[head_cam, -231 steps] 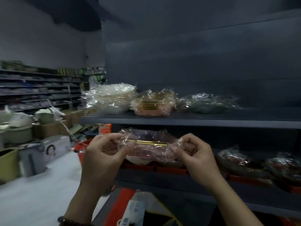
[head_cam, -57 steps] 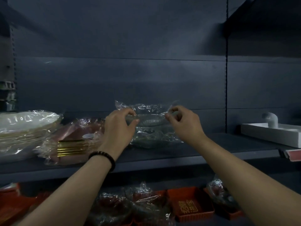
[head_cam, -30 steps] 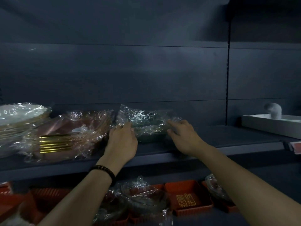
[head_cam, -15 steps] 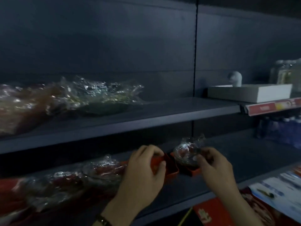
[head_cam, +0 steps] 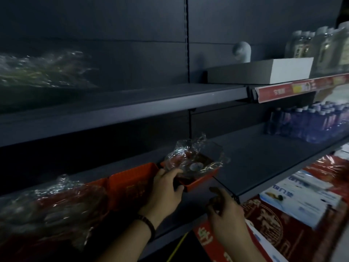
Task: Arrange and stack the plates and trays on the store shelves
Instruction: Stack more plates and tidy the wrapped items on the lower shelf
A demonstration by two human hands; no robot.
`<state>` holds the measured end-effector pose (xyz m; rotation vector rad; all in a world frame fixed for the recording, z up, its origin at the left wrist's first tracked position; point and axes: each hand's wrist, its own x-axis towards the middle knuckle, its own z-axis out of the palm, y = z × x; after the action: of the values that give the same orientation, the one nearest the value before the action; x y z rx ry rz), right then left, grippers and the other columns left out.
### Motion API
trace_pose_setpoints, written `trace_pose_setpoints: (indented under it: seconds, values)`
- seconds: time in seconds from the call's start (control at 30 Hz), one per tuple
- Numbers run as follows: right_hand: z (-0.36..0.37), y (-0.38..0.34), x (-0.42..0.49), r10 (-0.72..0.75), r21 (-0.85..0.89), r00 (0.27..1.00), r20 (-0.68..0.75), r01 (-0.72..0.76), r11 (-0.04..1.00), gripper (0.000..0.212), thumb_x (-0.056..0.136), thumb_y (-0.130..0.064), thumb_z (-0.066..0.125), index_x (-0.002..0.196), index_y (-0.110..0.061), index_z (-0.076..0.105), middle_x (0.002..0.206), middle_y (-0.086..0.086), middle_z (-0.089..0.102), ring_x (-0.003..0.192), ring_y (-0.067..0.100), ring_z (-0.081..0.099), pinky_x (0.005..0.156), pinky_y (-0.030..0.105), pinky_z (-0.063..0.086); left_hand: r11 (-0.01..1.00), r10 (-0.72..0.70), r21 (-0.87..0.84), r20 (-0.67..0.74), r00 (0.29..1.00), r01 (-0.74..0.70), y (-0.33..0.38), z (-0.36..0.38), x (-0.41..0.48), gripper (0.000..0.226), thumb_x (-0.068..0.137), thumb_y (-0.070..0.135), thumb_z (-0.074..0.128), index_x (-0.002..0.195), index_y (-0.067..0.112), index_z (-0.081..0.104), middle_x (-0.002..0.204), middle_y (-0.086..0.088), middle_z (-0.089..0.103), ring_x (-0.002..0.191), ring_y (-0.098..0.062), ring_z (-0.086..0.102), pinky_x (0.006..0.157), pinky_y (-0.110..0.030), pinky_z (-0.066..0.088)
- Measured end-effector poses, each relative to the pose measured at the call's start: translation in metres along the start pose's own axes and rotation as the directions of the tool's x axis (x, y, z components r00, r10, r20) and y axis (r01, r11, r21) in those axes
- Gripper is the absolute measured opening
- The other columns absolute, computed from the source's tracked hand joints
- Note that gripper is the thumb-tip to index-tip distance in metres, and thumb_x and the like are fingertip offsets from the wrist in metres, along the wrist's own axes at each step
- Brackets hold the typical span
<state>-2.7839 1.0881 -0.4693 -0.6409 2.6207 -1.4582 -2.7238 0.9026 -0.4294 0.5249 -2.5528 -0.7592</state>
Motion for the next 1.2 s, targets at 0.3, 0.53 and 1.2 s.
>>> trace_pose_setpoints:
  seconds: [0.3,0.53,1.2]
  values:
    - [-0.001,0.012,0.007,-0.040,0.025,0.999,-0.022,0.041,0.999,0.045,0.097,-0.019,0.068,0.134,-0.041,0.055,0.112,-0.014,0.067,0.096,-0.003,0.065,0.073,0.013,0.050,0.992,0.010,0.124,-0.096,0.995,0.002,-0.018,0.038,0.049,0.008,0.102,0.028,0.067,0.100,0.032,0.073,0.103,0.013,0.074,0.105,-0.016,0.067,0.101,-0.039,0.050]
    - [-0.006,0.003,0.003,-0.141,0.063,0.981,-0.130,0.151,0.987,0.078,0.096,-0.011,0.066,0.147,-0.064,0.039,0.123,-0.019,0.049,0.103,0.002,0.061,0.090,0.028,0.058,0.983,0.172,0.087,-0.135,0.976,-0.161,-0.013,0.037,0.038,0.015,0.104,0.019,0.064,0.091,0.026,0.069,0.094,0.011,0.061,0.086,-0.007,0.061,0.071,-0.027,0.052]
    - [-0.038,-0.037,-0.068,-0.341,0.016,0.904,-0.258,0.357,0.934,0.024,0.096,-0.035,0.073,0.100,-0.052,0.056,0.107,-0.015,0.056,0.100,0.007,0.062,0.078,0.024,0.050,0.946,0.319,0.155,-0.277,0.906,-0.285,0.030,-0.079,-0.113,0.041,0.097,0.037,0.073,0.133,0.050,0.060,0.112,0.020,0.058,0.100,-0.003,0.060,0.080,-0.008,0.044]
